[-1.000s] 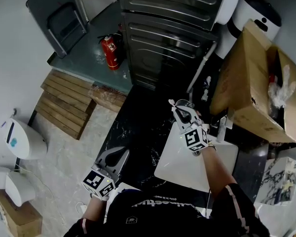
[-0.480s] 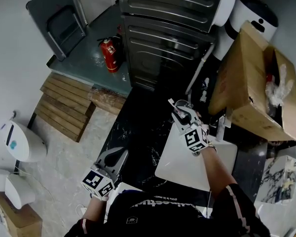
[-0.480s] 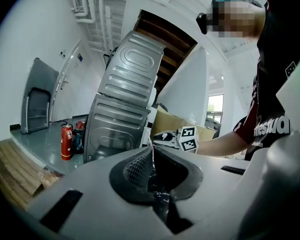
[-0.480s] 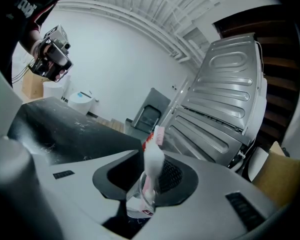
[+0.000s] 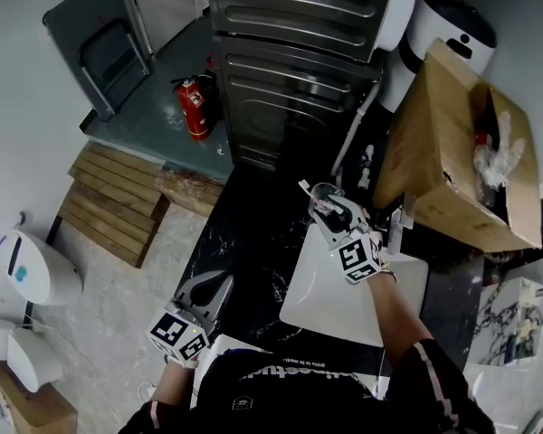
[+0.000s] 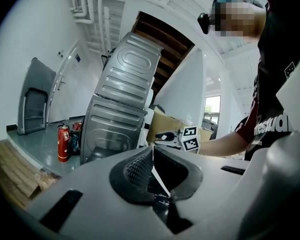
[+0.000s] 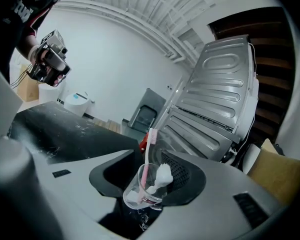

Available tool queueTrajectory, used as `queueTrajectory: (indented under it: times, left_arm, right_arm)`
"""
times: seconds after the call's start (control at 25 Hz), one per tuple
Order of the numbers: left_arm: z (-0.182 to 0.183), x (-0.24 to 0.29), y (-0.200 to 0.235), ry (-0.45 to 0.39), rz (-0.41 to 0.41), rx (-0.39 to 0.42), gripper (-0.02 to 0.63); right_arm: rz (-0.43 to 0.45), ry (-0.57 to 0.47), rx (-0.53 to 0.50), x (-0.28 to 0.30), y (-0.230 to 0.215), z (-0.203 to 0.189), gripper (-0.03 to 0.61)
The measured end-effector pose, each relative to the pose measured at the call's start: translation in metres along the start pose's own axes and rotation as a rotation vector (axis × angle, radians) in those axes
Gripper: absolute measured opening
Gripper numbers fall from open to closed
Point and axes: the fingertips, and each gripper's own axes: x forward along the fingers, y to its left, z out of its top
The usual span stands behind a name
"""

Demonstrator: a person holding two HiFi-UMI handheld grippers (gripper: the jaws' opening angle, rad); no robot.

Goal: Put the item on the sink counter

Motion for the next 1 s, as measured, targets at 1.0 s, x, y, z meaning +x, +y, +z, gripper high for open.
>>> queueTrajectory:
  times: [1.0]
  left_arm:
    - [0.034,0.107,-0.118,-0.042,-0.244,0.087,0.021]
  right_arm:
    - [-0.232,-0.214,0.272,-0.239,-0.065,0.062,0.171]
